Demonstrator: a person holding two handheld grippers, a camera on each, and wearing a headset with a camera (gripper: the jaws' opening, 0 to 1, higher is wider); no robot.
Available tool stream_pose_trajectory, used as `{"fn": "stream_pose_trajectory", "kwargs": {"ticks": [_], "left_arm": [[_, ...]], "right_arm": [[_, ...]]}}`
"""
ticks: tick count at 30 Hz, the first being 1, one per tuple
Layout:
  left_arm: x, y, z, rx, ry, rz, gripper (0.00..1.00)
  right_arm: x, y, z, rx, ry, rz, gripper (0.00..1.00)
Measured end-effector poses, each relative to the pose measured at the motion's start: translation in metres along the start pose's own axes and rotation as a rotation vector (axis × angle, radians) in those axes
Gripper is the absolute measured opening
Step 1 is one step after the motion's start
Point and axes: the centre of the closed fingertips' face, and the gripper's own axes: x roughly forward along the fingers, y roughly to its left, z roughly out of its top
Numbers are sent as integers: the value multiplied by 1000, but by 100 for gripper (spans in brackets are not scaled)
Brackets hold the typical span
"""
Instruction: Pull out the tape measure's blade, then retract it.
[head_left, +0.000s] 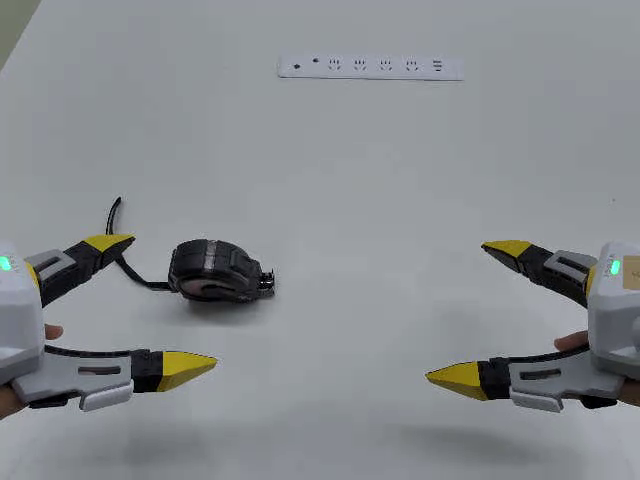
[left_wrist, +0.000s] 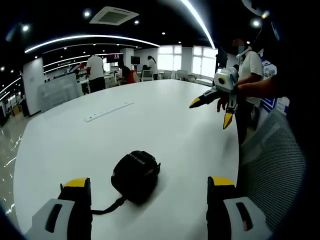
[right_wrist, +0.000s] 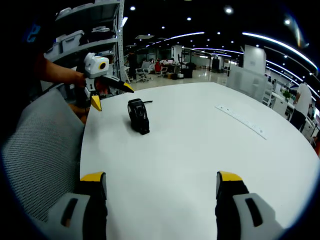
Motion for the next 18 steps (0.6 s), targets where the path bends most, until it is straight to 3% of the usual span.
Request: {"fn": "stream_pose_trajectory", "kwargs": {"ticks": [18], "left_arm": [[12, 10, 0, 62, 53, -66, 84]], "right_arm": [[22, -4, 10, -68, 6, 51, 88]]}}
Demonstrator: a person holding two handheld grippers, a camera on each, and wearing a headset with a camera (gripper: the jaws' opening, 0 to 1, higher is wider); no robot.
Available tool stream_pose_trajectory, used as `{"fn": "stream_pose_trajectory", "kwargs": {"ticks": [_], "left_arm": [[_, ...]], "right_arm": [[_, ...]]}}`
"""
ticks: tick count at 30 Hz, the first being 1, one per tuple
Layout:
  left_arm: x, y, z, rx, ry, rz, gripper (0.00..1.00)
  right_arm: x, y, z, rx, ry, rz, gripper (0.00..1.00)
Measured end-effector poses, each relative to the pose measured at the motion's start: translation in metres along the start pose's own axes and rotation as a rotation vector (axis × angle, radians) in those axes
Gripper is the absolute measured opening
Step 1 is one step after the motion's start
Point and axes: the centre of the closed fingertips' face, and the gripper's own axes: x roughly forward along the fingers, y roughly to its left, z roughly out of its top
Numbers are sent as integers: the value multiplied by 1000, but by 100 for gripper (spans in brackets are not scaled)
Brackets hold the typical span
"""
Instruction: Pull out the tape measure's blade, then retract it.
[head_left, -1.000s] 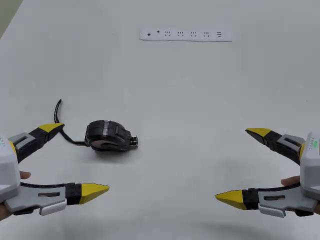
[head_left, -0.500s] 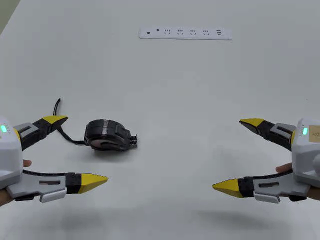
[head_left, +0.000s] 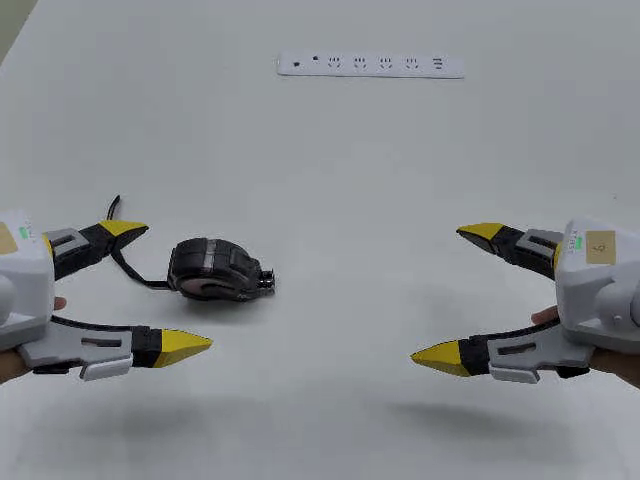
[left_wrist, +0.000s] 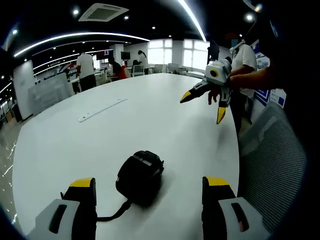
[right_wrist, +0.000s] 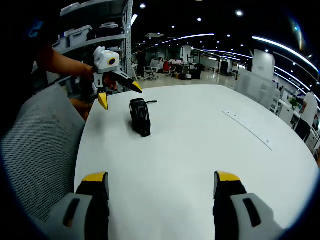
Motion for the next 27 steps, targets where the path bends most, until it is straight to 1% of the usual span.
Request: {"fn": "stream_pose_trajectory", "kwargs": {"ticks": [11, 15, 17, 21, 27], "left_arm": [[6, 4, -4, 42, 45, -52, 78], [9, 6, -5, 58, 68, -78, 75], [11, 7, -5, 68, 77, -87, 74], [15, 7, -7, 80, 93, -105, 72], [19, 6, -14, 103, 137, -140, 67]], "right_arm": [[17, 0, 7, -54, 2, 45, 84], [25, -1, 11, -83, 3, 65, 82], [29, -2, 11, -112, 11, 70, 81], [36, -2, 12, -120, 13, 87, 80], [51, -3, 10, -146, 20, 116, 76]]}}
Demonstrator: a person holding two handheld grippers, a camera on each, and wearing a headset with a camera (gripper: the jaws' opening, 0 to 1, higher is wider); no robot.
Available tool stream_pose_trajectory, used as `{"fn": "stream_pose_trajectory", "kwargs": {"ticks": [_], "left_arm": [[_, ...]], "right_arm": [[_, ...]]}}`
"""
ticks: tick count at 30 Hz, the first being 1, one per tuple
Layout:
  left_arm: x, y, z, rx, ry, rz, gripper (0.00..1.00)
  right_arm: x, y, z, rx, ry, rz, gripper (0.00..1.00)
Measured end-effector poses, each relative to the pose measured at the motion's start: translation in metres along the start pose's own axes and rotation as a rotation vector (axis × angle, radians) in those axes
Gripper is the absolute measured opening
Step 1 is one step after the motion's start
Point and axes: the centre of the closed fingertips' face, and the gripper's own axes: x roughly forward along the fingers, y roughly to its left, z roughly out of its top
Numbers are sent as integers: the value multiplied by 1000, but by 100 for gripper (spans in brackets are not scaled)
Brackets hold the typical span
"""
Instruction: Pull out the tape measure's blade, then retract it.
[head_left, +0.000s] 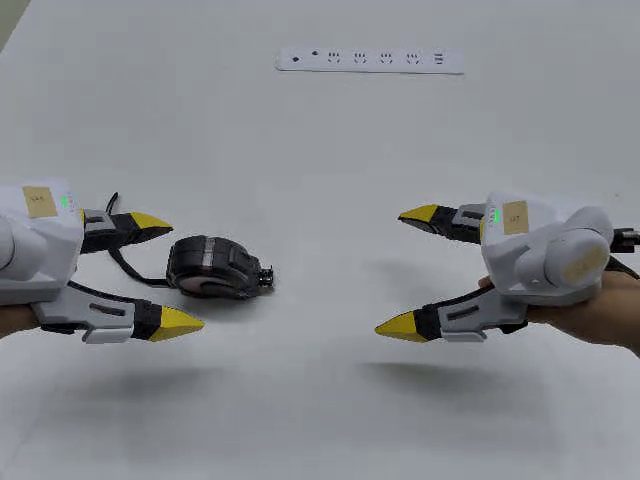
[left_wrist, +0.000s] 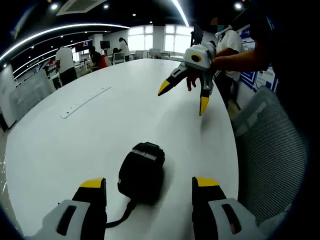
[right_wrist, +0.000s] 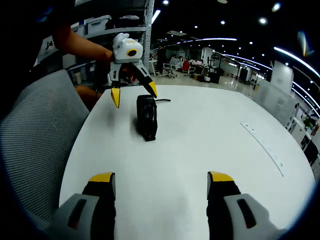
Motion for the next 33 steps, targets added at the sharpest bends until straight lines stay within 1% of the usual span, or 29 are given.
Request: {"fn": "stream_pose_trajectory", "kwargs": {"ticks": [6, 7, 10, 15, 20, 23, 25, 33], "left_arm": [[4, -1, -6, 11, 43, -32, 61], [5, 0, -8, 17, 53, -35, 59], [8, 2, -10, 23, 65, -44, 57], [12, 5, -13, 48, 100, -55, 53], [17, 9, -15, 60, 117, -70, 49], [19, 9, -16, 69, 128, -83, 44], [21, 10, -17, 72, 135, -88, 44], [24, 10, -20, 84, 159, -115, 38]], "right_arm": [[14, 2, 3, -21, -8, 36, 72], [17, 3, 3, -26, -5, 42, 71], [26, 5, 2, -43, 2, 59, 69], [39, 7, 7, -55, -6, 80, 64], [52, 10, 11, -68, -14, 103, 59], [58, 11, 13, -68, -17, 113, 58], [63, 10, 14, -70, -18, 115, 54], [78, 12, 18, -67, -23, 139, 49]]}}
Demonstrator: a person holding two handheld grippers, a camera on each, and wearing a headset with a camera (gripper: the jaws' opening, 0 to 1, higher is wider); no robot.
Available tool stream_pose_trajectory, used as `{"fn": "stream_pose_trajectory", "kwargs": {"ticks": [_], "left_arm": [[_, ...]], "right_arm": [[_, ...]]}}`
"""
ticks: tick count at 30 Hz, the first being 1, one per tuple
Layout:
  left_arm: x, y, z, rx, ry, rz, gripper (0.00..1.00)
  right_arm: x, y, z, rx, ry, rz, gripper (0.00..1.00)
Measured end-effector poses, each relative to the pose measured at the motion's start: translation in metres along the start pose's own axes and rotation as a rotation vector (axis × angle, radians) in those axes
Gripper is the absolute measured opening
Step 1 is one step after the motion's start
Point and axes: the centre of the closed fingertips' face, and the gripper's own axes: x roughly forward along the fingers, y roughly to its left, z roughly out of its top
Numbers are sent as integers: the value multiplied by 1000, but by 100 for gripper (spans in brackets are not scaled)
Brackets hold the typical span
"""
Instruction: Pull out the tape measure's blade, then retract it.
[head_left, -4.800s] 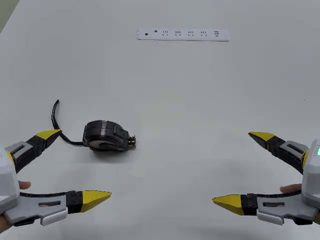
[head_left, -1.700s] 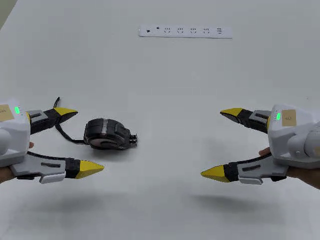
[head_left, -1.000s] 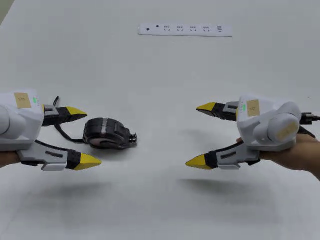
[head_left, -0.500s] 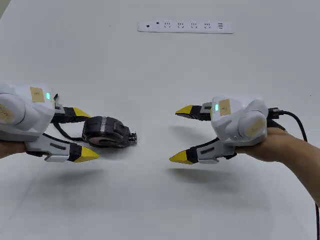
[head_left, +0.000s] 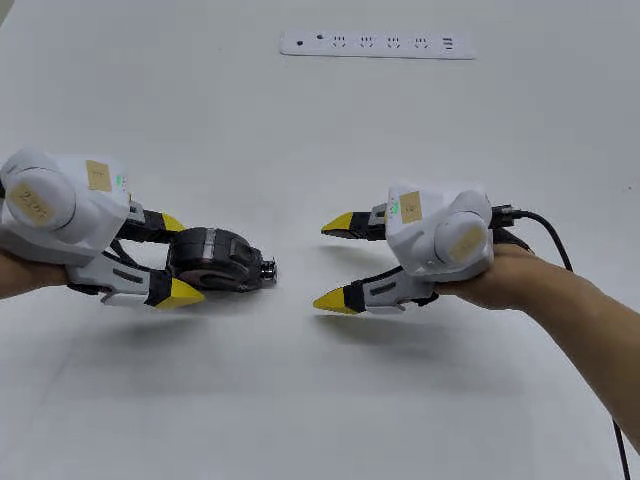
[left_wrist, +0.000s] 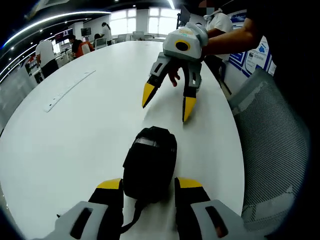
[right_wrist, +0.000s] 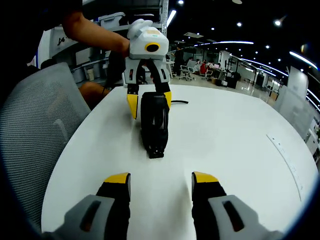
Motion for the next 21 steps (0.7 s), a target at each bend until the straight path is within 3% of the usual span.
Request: {"fn": "stream_pose_trajectory", "kwargs": {"ticks": [8, 21], "left_arm": [[1, 3, -1, 10, 12, -9, 31], [1, 4, -2, 20, 14, -12, 30]], "right_arm": [[16, 1, 7, 0, -14, 24, 41], [37, 2, 14, 24, -27, 45, 30]]}}
